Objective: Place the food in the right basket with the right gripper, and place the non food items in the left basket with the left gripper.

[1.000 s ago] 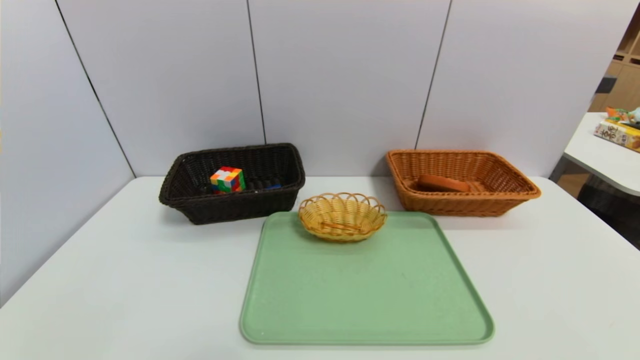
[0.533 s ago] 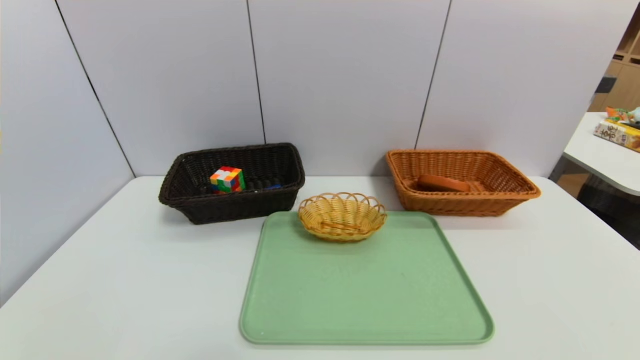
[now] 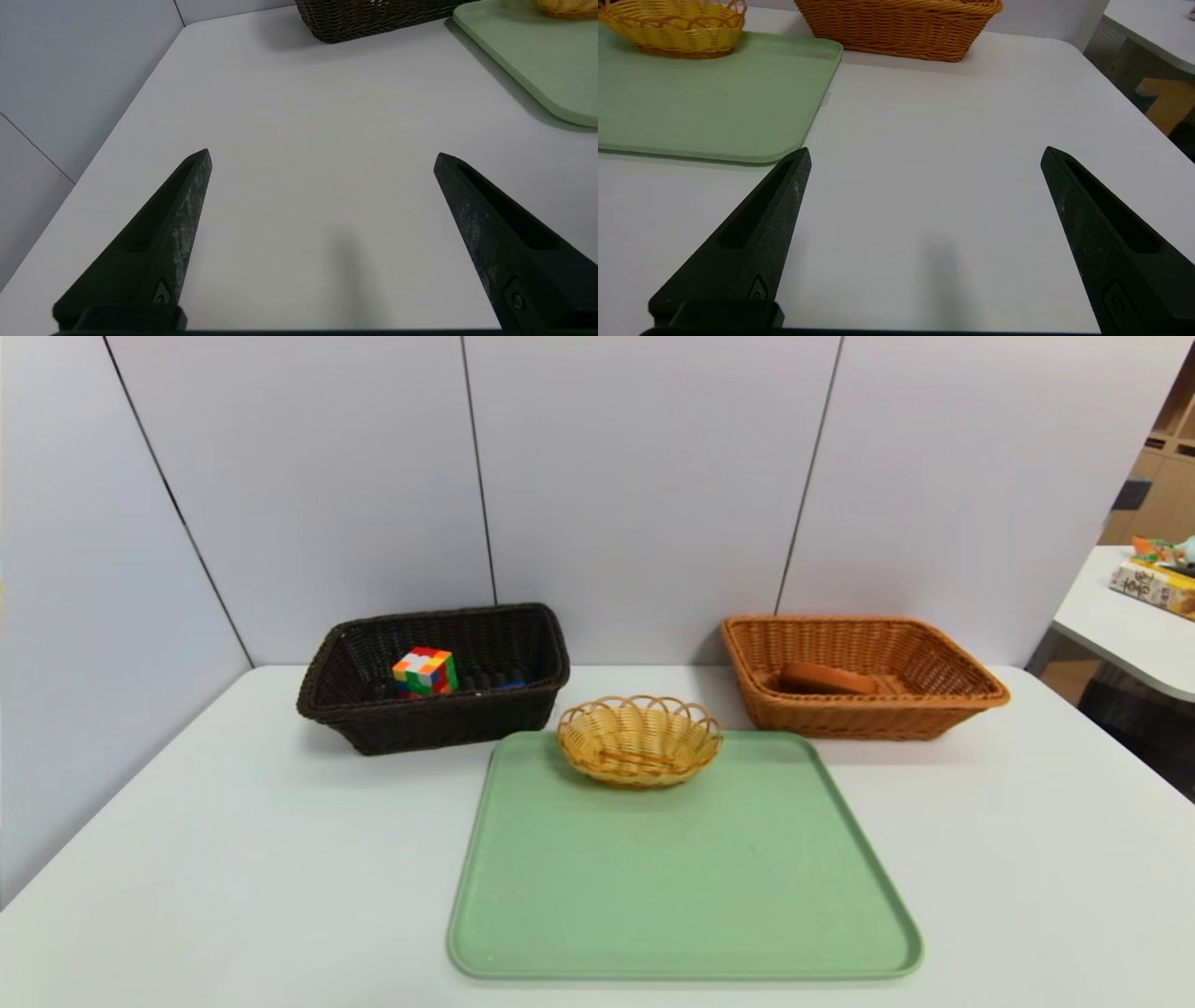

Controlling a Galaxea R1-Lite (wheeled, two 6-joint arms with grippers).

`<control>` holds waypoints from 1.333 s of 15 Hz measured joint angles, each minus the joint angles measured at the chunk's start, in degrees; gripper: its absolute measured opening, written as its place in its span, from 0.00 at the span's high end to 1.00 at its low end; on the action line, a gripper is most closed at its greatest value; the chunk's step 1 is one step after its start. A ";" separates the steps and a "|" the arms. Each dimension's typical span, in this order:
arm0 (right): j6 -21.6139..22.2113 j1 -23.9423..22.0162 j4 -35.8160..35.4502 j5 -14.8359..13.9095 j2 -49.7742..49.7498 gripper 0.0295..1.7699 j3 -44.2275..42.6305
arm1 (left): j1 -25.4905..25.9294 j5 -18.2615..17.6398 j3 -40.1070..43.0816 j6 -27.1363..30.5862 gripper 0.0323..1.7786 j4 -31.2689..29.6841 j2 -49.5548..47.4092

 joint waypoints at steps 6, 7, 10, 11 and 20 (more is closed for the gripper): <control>5.56 0.04 -0.41 -1.23 0.02 0.04 0.02 | 0.00 0.91 0.00 -6.47 0.05 0.37 0.02; 5.66 0.04 -0.46 -1.28 0.05 0.04 0.02 | 0.00 0.89 0.00 -6.50 0.05 0.37 0.02; 5.88 0.04 -0.39 -1.33 0.05 0.04 0.02 | 0.00 0.89 0.00 -6.85 0.05 0.12 0.04; 5.88 0.04 -0.39 -1.33 0.05 0.04 0.02 | 0.00 0.89 0.00 -6.85 0.05 0.12 0.04; 5.94 0.04 -0.39 -1.33 0.05 0.04 0.02 | 0.00 0.89 0.00 -6.85 0.05 0.09 0.04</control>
